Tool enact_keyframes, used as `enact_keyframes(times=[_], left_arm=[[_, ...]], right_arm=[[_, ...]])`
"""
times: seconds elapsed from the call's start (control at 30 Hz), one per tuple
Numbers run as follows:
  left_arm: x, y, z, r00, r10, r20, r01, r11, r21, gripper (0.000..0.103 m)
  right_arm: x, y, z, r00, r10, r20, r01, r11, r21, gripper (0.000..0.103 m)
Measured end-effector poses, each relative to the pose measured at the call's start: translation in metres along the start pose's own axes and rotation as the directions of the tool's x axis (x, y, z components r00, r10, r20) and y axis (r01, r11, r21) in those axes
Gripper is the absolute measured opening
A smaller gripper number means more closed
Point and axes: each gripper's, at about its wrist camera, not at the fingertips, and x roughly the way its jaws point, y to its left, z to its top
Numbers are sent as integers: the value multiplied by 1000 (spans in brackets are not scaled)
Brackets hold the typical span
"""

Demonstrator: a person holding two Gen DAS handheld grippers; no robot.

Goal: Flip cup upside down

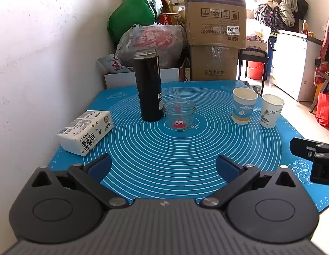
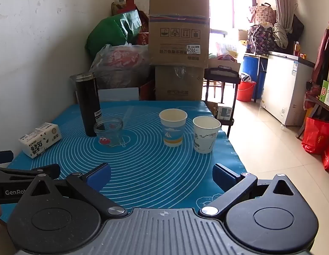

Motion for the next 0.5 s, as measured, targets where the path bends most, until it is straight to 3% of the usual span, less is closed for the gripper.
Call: enact_keyframes(times=[0.5], left_arm=[[2,3,2,1000,2,4,-2,1000,3,103]], right_arm=[[0,0,1,1000,-1,6,1,1000,-1,103]])
